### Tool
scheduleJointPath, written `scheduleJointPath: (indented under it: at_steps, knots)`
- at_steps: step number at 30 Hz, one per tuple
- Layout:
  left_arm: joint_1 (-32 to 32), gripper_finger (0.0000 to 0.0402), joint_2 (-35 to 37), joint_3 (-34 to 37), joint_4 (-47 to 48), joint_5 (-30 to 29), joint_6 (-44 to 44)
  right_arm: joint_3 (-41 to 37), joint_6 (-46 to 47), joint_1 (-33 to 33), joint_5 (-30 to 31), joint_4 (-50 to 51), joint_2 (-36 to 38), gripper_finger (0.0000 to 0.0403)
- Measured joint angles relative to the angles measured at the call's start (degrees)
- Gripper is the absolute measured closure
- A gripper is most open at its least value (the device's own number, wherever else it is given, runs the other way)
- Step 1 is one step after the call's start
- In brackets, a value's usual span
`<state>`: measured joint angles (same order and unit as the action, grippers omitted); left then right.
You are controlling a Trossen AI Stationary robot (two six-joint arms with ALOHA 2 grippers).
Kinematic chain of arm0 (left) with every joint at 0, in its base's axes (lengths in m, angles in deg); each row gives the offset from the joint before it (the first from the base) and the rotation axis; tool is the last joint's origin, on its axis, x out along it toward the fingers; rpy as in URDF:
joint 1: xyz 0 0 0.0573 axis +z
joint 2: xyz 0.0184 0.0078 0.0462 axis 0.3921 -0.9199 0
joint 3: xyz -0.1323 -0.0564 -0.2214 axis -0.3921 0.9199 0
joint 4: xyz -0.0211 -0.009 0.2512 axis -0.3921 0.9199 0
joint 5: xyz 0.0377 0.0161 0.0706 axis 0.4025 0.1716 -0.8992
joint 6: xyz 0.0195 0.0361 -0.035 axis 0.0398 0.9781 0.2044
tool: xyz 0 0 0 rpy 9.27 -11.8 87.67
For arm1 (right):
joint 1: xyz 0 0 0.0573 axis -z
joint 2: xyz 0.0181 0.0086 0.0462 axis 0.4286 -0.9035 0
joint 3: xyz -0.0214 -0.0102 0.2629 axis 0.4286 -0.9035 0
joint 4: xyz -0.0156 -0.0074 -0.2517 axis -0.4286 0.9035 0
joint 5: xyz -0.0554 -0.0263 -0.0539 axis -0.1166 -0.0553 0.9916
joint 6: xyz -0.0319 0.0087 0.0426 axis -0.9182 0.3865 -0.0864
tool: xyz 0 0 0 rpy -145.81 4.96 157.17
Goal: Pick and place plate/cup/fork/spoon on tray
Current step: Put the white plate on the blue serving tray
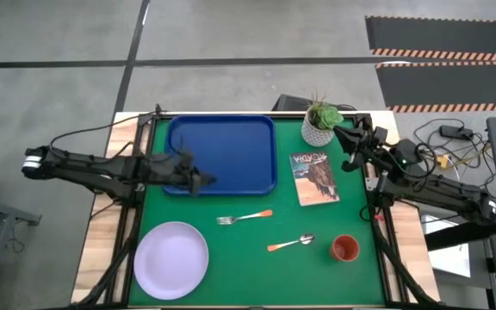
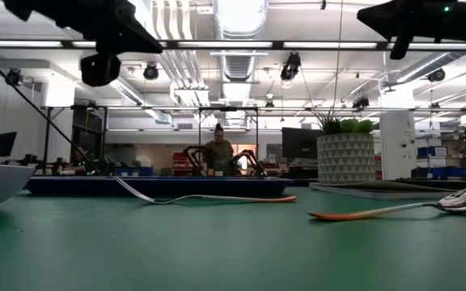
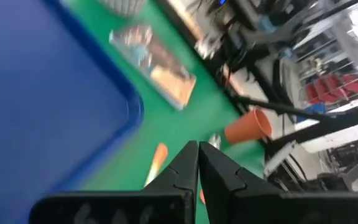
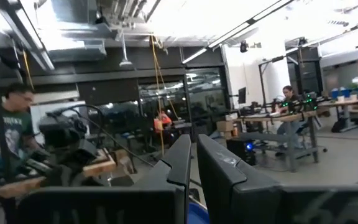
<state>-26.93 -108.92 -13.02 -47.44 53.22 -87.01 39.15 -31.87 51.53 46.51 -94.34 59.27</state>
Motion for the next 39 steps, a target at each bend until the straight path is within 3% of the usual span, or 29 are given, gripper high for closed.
scheduleJointPath:
  at_steps: [8, 14, 27, 34, 39]
  knots:
    - [-11.45, 0.0402, -7.87, -9.14, 14.73, 4.40, -24.47, 2.28, -1.31, 0.00, 0.23, 0.01, -4.97, 0.0380]
    - [-21.55, 0.0402, -17.36, -15.35, 15.85, 5.54, -40.07, 2.38, -1.53, 0.02, 2.10, 0.02, -6.97, 0.0380]
    - [-33.79, 0.0402, -37.91, -26.42, 17.22, 7.49, -56.53, 2.23, 1.29, -0.02, 1.38, 0.69, -8.96, 0.0381]
    - [-37.99, 0.0402, -42.79, -26.75, 21.64, 7.83, -68.61, 2.23, 1.22, -0.73, -3.35, 0.55, -5.28, 0.0380]
    - [-38.22, 0.0402, -43.51, -26.64, 22.44, 8.36, -69.83, 2.23, 1.07, -2.51, -4.64, 1.90, -3.54, 0.0381]
